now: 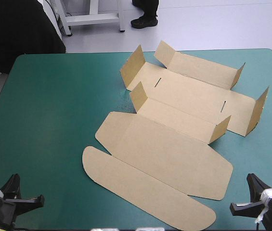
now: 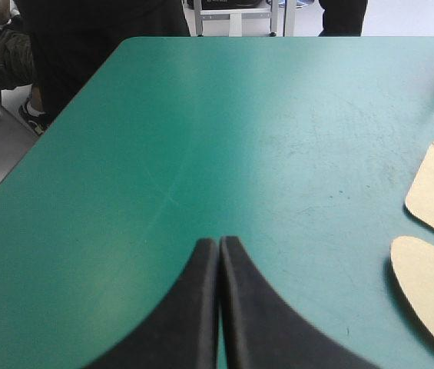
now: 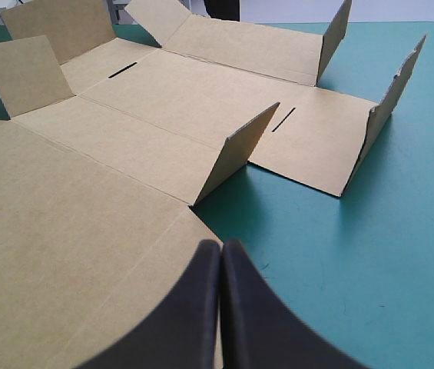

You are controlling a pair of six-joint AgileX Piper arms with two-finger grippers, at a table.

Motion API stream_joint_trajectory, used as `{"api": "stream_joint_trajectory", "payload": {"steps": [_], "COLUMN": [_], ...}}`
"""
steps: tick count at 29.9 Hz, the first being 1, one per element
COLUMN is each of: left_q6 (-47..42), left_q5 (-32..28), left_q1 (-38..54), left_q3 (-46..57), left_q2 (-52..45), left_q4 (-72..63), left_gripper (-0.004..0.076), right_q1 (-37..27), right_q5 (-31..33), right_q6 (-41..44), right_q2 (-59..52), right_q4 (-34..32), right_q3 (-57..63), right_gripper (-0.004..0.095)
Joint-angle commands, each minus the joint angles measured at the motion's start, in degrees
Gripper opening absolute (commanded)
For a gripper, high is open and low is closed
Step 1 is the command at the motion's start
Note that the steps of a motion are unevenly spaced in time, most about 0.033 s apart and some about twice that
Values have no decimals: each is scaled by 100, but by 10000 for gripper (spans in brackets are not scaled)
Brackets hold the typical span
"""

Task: Fold the box

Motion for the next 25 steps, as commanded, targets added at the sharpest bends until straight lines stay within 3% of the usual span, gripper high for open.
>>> {"api": "stream_joint_trajectory", "payload": {"steps": [1,13,17,19,22,25], "left_q6": [-34,-45,-45,-34,-34,-34], "left_q5": [-400,-400,-400,-400,-400,-400], "left_q1": [4,4,4,4,4,4], "left_q3": [-200,-200,-200,-200,-200,-200], "left_q2": [-64,-64,-64,-64,-64,-64], "left_q4": [0,0,0,0,0,0], "left_gripper": [-10,-10,-10,-10,-10,-10], "right_q1": [27,27,27,27,27,27], "right_q5": [-430,-430,-430,-430,-430,-430], "right_q6": [-54,-54,-54,-54,-54,-42], "right_q2": [-124,-124,-124,-124,-124,-124], "right_q4": [11,30,59,83,83,83], "right_q3": [-184,-174,-174,-174,-174,-174], "right_gripper": [-20,-20,27,95,278,540]}}
